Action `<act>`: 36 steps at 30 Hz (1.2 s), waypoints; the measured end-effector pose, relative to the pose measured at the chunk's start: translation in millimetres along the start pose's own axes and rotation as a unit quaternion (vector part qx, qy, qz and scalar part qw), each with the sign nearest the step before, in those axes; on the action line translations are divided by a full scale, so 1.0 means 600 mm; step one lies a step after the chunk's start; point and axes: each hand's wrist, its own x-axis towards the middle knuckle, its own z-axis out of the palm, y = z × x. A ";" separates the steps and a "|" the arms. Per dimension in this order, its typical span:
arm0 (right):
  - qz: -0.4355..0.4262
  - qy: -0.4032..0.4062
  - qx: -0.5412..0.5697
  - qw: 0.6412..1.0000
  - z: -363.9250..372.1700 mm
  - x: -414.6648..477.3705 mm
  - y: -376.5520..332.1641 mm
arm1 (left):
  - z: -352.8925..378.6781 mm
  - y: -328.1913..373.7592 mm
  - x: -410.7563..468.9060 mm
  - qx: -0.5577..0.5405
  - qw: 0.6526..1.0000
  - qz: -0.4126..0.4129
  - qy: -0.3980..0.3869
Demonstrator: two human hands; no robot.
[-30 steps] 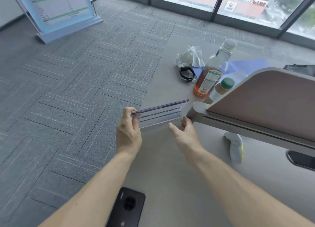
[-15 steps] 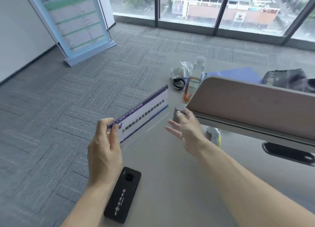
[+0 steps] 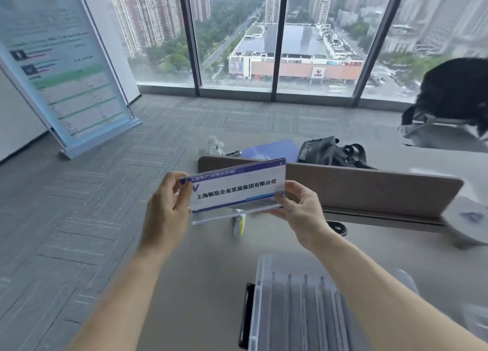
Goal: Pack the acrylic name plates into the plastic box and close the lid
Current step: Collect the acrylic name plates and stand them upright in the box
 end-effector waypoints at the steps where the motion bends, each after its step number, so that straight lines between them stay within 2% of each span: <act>1: -0.001 0.015 0.007 1.000 -0.037 -0.016 -0.010 | 0.022 0.026 -0.003 -0.004 1.000 0.005 -0.018; 6: -0.006 0.103 0.041 0.994 -0.217 -0.099 -0.042 | 0.126 0.156 -0.022 -0.005 0.988 0.046 -0.147; 11: 0.005 0.189 0.088 0.978 -0.358 -0.188 -0.011 | 0.243 0.250 -0.061 0.062 0.950 0.169 -0.254; 13: 0.012 0.232 0.088 0.969 -0.398 -0.221 0.020 | 0.293 0.262 -0.075 0.087 0.922 0.201 -0.321; 15: 0.028 0.266 0.065 0.961 -0.430 -0.250 0.055 | 0.343 0.258 -0.095 0.171 0.871 0.230 -0.400; 18: 0.044 0.263 0.006 0.964 -0.464 -0.279 0.100 | 0.410 0.245 -0.139 0.241 0.802 0.220 -0.500; 22: 0.080 0.245 -0.034 0.966 -0.483 -0.289 0.151 | 0.474 0.215 -0.198 0.219 0.772 0.186 -0.567; 25: 0.093 0.252 -0.081 0.960 -0.487 -0.282 0.174 | 0.488 0.189 -0.217 0.244 0.773 0.149 -0.566; 28: 0.092 0.296 -0.080 0.947 -0.483 -0.264 0.182 | 0.495 0.176 -0.221 0.243 0.807 0.088 -0.531; 31: 0.156 0.247 -0.049 0.955 -0.454 -0.253 0.208 | 0.506 0.165 -0.236 0.241 0.829 -0.009 -0.504; 33: 0.214 0.198 -0.058 0.955 -0.435 -0.258 0.230 | 0.519 0.153 -0.257 0.244 0.835 -0.081 -0.486; 36: 0.255 0.170 -0.094 0.947 -0.435 -0.252 0.255 | 0.547 0.137 -0.285 0.237 0.840 -0.183 -0.453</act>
